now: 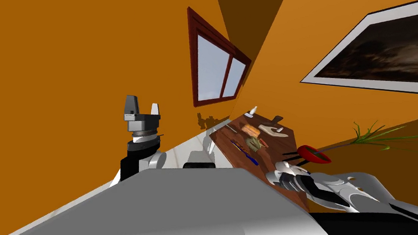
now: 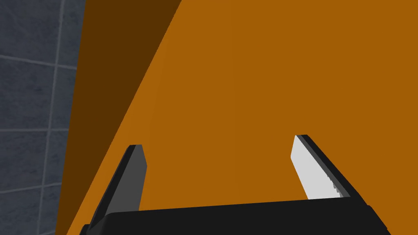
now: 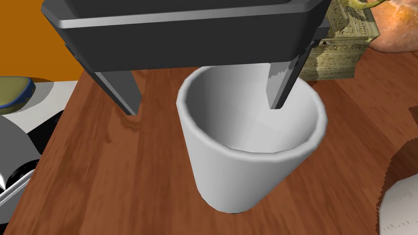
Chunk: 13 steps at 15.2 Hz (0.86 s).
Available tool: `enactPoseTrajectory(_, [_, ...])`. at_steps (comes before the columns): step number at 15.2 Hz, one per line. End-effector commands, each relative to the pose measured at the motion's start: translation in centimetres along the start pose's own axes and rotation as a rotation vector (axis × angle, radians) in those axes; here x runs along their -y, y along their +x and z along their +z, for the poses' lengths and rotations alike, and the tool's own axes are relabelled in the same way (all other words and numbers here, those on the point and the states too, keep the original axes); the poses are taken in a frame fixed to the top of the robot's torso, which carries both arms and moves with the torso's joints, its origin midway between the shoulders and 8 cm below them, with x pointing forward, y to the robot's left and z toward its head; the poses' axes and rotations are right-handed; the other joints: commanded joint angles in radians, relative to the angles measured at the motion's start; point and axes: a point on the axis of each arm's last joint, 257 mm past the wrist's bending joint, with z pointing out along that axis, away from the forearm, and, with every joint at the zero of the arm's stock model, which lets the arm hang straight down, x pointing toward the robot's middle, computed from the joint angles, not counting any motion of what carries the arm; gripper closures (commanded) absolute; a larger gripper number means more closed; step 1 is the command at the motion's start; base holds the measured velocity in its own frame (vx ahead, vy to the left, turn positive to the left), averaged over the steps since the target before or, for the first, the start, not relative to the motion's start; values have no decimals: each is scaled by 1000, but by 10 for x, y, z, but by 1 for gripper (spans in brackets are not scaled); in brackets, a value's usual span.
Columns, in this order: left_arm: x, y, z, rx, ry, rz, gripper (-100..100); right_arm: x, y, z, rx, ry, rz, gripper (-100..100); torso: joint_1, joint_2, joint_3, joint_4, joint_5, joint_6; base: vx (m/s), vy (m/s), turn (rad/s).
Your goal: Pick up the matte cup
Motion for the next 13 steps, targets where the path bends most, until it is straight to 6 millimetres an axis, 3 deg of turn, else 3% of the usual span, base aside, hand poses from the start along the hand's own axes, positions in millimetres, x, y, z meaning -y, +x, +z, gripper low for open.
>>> enactPoseTrajectory(1, [0, 0, 0, 0, 0, 0, 0, -7, 3, 10, 1, 0, 8, -100, 0, 0, 0, 0, 0, 0, 18, -16, 47])
enactPoseTrajectory(4, [0, 0, 0, 0, 0, 0, 0, -19, 8, 25, 2, -1, 19, -100, -5, 2, 1, 1, -2, -1, 12, -52, 66])
enactPoseTrajectory(5, [0, 0, 0, 0, 0, 0, 0, -15, 7, 18, 0, -3, 15, -100, -7, 1, 1, 1, -3, -1, 4, -38, 25])
enactPoseTrajectory(6, [0, 0, 0, 0, 0, 0, 0, -15, 8, 19, 0, -2, 16, 100, -8, 1, 1, 1, -3, -2, 1, -12, 2])
enactPoseTrajectory(10, [0, 0, 0, 0, 0, 0, 0, -16, 8, 19, 0, -2, 17, 100, -7, 1, 1, 1, -4, -3, 0, -1, -3])
enactPoseTrajectory(12, [0, 0, 0, 0, 0, 0, 0, -2, 1, 3, 0, 0, 2, 100, -5, 1, 1, 1, -2, -3, -8, 43, -86])
enactPoseTrajectory(13, [0, 0, 0, 0, 0, 0, 0, -6, 3, 8, 1, 1, 8, 100, -3, 2, 1, 1, -1, -3, -7, 34, -51])
